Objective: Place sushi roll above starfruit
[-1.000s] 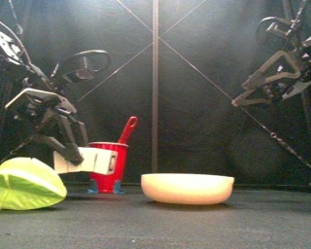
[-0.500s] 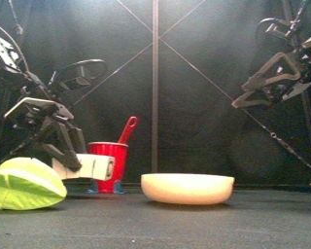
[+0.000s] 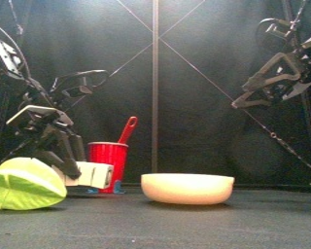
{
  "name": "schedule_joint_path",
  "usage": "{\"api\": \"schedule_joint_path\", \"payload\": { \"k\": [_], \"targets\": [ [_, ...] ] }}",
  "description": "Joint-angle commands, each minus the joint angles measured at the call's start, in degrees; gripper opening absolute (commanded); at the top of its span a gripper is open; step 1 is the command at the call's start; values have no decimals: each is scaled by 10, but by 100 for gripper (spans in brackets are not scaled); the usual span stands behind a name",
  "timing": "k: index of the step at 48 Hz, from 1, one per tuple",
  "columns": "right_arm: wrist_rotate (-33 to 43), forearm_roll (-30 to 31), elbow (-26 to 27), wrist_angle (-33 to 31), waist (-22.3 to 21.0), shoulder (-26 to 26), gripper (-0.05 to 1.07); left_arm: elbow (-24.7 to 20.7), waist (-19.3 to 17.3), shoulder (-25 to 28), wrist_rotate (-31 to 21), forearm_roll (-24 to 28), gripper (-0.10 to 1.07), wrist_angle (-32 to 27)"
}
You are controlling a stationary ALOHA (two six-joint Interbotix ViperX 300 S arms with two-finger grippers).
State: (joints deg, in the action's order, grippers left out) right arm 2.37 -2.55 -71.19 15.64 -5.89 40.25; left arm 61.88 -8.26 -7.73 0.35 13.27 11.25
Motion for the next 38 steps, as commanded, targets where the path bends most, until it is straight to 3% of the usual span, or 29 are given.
{"api": "schedule_joint_path", "payload": {
  "k": [1, 38],
  "targets": [
    [0, 1, 9, 3, -2, 0, 99, -6, -4, -5, 0, -2, 89, 4],
    [0, 0, 9, 2, -1, -1, 99, -9, -9, -13, -3, -4, 93, 6]
  ]
}}
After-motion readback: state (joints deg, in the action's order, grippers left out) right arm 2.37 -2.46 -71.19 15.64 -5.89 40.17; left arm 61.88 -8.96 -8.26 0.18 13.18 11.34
